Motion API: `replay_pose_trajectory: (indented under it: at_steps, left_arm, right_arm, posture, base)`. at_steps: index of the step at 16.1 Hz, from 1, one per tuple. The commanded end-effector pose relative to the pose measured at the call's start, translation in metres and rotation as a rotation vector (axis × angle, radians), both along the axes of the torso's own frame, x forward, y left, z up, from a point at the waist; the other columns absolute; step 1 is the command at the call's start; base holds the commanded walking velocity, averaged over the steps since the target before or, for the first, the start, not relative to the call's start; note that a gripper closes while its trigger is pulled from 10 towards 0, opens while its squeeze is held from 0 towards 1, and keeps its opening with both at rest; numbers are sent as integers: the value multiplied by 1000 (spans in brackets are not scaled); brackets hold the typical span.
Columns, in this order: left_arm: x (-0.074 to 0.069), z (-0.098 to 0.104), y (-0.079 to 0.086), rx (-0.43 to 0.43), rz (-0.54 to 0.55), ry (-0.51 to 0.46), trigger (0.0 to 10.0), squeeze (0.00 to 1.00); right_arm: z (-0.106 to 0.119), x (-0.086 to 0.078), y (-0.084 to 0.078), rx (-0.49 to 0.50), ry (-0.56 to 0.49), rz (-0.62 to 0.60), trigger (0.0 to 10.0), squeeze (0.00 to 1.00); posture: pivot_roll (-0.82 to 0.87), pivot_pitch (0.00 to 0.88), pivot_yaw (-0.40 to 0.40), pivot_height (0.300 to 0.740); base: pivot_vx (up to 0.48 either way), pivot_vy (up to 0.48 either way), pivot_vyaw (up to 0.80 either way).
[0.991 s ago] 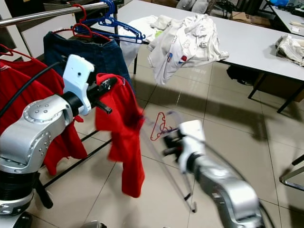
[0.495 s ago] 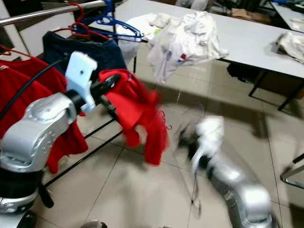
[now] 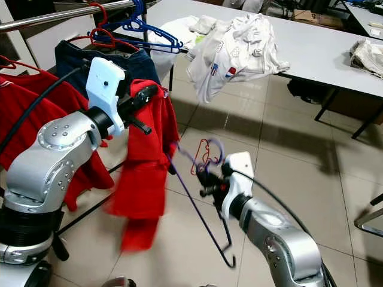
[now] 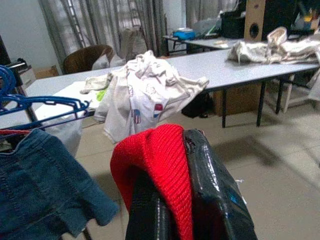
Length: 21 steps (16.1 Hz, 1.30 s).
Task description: Hang hanger
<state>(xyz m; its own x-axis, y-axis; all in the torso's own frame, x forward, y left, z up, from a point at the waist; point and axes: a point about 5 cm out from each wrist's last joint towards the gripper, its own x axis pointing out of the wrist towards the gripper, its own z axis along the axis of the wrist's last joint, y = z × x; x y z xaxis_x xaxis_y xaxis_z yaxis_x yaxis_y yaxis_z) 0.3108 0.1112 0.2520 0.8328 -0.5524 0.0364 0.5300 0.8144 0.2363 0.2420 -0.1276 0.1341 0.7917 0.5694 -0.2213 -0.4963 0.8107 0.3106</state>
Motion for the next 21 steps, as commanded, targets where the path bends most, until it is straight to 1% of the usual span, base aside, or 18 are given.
replay_pose_trajectory:
  at_steps: [1, 3, 5, 6, 8, 9, 10, 12, 13, 14, 15, 16, 17, 18, 19, 20, 21]
  left_arm:
    - [-2, 7, -2, 24, -19, -40, 10000, 0]
    - [-3, 5, -1, 47, -25, -40, 10000, 0]
    - [-3, 4, -1, 60, -37, -40, 10000, 0]
    - [-3, 4, -1, 70, -43, -41, 10000, 0]
    - [-5, 4, -2, 59, -66, -37, 10000, 0]
    - [-9, 6, -5, 36, -109, -34, 10000, 0]
    - [-13, 8, -8, 21, -155, -31, 10000, 0]
    - [-18, 9, -13, 19, -226, -35, 10000, 0]
    - [-25, 10, -18, 9, -305, -23, 10000, 0]
    - [-27, 10, -18, 22, -324, -23, 10000, 0]
    - [-28, 10, -17, 45, -317, -24, 10000, 0]
    - [-24, 9, -12, 55, -266, -21, 10000, 0]
    - [-19, 9, -6, 48, -208, -24, 10000, 0]
    - [-19, 10, -6, 39, -202, -28, 10000, 0]
    - [-23, 11, -8, 4, -226, -25, 10000, 0]
    - [-26, 10, -11, 3, -243, -21, 10000, 0]
    - [-30, 6, -16, -6, -263, -19, 10000, 0]
  right_arm:
    - [19, -1, 0, 53, -103, 23, 10000, 0]
    - [25, -7, 5, 84, -130, 98, 10000, 0]
    - [25, -12, 9, 108, -120, 167, 10000, 0]
    - [19, -15, 11, 96, -96, 205, 10000, 0]
    - [7, -17, 9, 34, -27, 210, 10000, 0]
    - [-1, -14, 6, 9, 11, 185, 10000, 0]
    - [-3, -9, 6, 16, 10, 173, 10000, 0]
    - [-7, -3, 9, -7, 20, 194, 10000, 0]
    - [-10, 1, 9, -38, 29, 193, 10000, 0]
    - [-11, 4, 7, -50, 39, 166, 10000, 0]
    - [-13, 10, 4, -57, 45, 104, 10000, 0]
    - [-12, 17, -1, -63, 43, 18, 10000, 0]
    - [-13, 22, -6, -42, 61, -95, 10000, 0]
    - [-13, 23, -7, -23, 71, -134, 10000, 0]
    - [-12, 29, -13, 32, 57, -278, 10000, 0]
    - [-8, 32, -15, 68, 22, -331, 10000, 0]
    - [2, 36, -15, 152, -44, -379, 10000, 0]
  posture:
    - [51, 72, -42, 740]
    - [51, 69, -42, 740]
    - [52, 65, -43, 740]
    - [53, 60, -46, 740]
    - [52, 55, -47, 740]
    - [53, 54, -46, 740]
    - [52, 52, -44, 740]
    - [52, 48, -44, 740]
    - [54, 48, -46, 740]
    - [56, 47, -48, 740]
    - [58, 47, -50, 740]
    - [59, 50, -51, 740]
    - [58, 51, -50, 740]
    - [57, 54, -48, 740]
    - [59, 56, -44, 740]
    - [60, 59, -42, 740]
    - [59, 59, -39, 740]
  base:
    - [0, 0, 0]
    - [0, 0, 0]
    - [0, 0, 0]
    - [0, 0, 0]
    - [0, 0, 0]
    - [0, 0, 0]
    - [0, 0, 0]
    - [0, 0, 0]
    - [0, 0, 0]
    - [0, 0, 0]
    - [0, 0, 0]
    - [0, 0, 0]
    - [0, 0, 0]
    - [0, 0, 0]
    - [0, 0, 0]
    - [0, 0, 0]
    - [0, 0, 0]
